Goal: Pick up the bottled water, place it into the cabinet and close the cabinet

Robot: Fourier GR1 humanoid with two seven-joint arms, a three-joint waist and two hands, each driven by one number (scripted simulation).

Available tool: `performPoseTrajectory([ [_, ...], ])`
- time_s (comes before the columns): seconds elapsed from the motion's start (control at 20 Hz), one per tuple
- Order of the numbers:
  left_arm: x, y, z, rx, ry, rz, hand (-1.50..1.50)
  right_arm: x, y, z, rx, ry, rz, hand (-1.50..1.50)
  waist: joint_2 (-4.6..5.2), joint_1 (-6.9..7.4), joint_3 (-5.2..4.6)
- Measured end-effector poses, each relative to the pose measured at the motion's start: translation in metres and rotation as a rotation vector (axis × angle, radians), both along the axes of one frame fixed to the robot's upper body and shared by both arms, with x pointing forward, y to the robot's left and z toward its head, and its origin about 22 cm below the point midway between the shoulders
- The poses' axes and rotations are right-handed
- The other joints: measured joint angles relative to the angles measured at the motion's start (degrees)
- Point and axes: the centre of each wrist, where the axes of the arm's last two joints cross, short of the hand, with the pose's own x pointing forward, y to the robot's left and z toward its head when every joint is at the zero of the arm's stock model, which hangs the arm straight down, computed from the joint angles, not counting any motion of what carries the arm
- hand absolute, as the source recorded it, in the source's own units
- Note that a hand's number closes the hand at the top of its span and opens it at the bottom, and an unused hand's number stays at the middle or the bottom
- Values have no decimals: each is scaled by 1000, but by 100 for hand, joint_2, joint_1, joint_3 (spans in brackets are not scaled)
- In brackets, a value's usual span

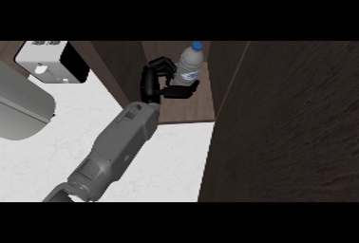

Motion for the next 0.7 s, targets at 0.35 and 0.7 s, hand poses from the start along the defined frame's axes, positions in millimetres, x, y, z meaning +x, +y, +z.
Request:
performPoseTrajectory([
  [0.35, 8, 6, -4, 75, -16, 69, 150, 2, -4, 0, -12, -12, 3, -150, 29, -52, -2],
  [0.7, 16, 11, -1, 170, -32, 79, -150, 0, -6, -3, -12, -17, 19, -150, 46, -79, -2],
])
